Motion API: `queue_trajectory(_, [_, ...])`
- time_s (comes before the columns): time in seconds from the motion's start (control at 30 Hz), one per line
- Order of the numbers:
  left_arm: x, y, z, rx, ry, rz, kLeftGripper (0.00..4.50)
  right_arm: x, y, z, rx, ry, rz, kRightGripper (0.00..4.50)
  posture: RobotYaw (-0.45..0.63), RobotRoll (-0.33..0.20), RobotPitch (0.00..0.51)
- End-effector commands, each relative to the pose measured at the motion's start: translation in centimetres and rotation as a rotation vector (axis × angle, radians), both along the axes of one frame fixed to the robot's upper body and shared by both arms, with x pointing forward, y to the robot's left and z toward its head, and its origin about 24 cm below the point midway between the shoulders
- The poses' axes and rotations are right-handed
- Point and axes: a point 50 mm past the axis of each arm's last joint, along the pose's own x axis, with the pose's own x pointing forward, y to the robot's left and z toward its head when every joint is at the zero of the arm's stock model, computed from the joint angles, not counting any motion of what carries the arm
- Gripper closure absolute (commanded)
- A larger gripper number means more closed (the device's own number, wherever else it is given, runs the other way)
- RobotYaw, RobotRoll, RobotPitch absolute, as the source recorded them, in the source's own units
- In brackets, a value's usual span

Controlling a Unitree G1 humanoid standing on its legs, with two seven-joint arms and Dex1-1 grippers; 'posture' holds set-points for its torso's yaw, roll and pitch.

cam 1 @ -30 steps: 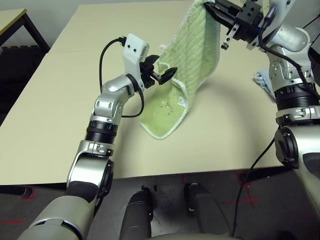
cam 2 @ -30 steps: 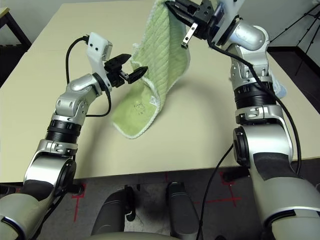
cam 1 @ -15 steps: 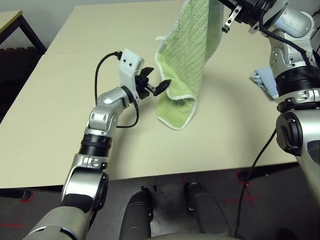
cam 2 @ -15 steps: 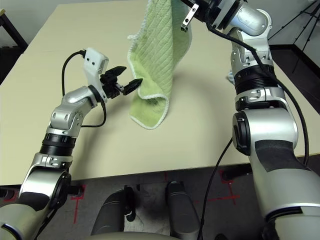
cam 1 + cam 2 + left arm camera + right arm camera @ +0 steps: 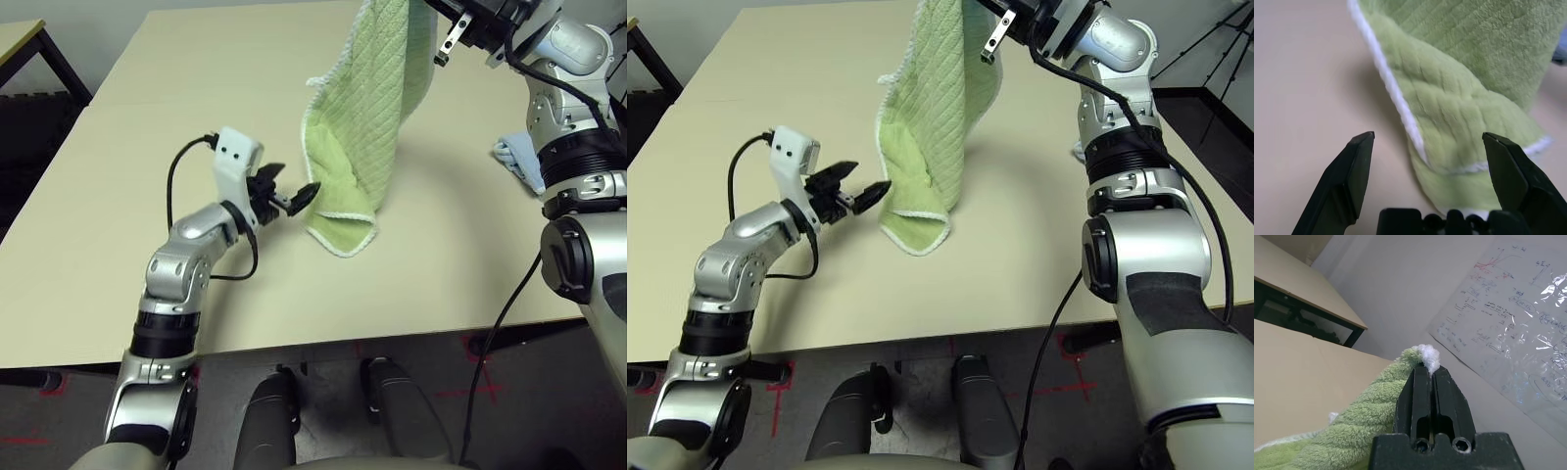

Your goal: Fold the towel and set it aside.

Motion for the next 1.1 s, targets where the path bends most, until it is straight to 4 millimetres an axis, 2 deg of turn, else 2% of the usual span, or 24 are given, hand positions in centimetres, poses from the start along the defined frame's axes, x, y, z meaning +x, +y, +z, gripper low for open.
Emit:
queue_trajectory(0.03, [-1.1,-0.6,-0.6,-0.017,0.091,-0.033,0.00,0.0,0.0,0.1,-0.010,-0.009,0.003,4.45,-0.11,0.000,0.159])
queue_trajectory(0.3, [-1.0,-0.8,-1.5,0.015,0.133,-0.016,0.00,0.0,0.1,0.1,-0.011,-0.006,0.008,4.45,-0.11,0.000,0.162])
queue_trajectory(0.57, [0.5,-2.0,-1.9,-0.134,0.222,-0.001,0.00,-0.1,0.1,-0.1,-0.012,-0.003,0.006,4.45,-0.12,0.000,0.164])
queue_trajectory(1.0, [1.3,-2.4,-1.9,-0.219,0.279,-0.007,0.00,-0.1,-0.1,-0.3,-0.018,-0.002,-0.007,4.45,-0.14,0.000,0.163])
queue_trajectory(1.1, [1.2,-2.6,-2.1,-0.218,0.286,-0.013,0.87,-0.1,-0.1,-0.3,-0.017,-0.001,-0.005,4.50,-0.14,0.000,0.163])
